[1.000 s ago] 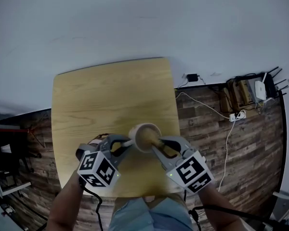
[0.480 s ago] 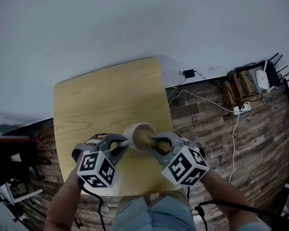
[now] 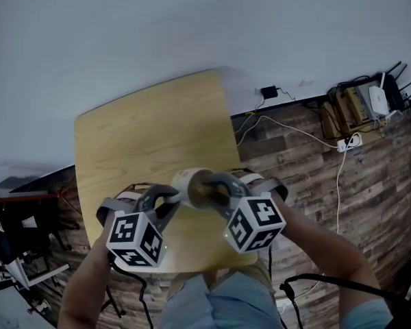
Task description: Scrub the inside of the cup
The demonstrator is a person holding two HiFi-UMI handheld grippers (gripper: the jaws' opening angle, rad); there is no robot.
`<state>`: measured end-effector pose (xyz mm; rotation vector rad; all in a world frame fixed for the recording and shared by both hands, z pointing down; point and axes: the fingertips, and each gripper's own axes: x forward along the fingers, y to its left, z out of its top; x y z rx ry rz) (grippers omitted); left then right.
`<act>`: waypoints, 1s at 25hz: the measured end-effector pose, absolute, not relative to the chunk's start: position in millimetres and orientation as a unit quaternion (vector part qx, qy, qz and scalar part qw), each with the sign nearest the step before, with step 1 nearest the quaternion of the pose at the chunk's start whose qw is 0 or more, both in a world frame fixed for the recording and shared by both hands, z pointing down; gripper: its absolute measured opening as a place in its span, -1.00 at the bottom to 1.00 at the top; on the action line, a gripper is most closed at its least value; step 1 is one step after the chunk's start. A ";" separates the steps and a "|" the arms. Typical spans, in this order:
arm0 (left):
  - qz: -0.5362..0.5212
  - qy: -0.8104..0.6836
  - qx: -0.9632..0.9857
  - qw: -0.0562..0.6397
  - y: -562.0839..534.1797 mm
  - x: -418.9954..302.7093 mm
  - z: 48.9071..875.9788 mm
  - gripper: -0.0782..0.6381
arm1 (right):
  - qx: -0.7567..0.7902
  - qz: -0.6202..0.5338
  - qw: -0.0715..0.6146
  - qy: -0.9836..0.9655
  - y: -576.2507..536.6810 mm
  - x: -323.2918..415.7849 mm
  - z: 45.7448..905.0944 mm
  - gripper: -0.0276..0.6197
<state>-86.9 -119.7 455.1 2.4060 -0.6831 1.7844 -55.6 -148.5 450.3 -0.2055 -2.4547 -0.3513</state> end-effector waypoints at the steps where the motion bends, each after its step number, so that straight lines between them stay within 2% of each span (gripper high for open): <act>1: 0.582 -0.221 0.782 0.032 -120.0 -86.3 454.6 -0.58 | -0.075 -0.145 0.326 -0.931 -148.0 -57.0 453.4 -0.72; 6: 0.584 -0.219 0.781 0.021 -121.1 -80.7 453.6 -0.58 | -0.066 -0.146 0.369 -0.916 -147.2 -56.8 472.3 -0.73; 13: 0.576 -0.230 0.784 0.020 -123.8 -74.9 452.9 -0.59 | -0.099 -0.066 0.412 -0.903 -138.2 -50.6 487.6 -0.73; 19: 0.577 -0.230 0.784 0.016 -123.4 -74.6 452.5 -0.59 | -0.125 0.003 0.409 -0.904 -129.3 -52.5 488.0 -0.73; 25: 0.579 -0.226 0.783 0.012 -124.4 -72.3 453.0 -0.59 | -0.147 0.085 0.364 -0.916 -122.7 -54.5 478.0 -0.73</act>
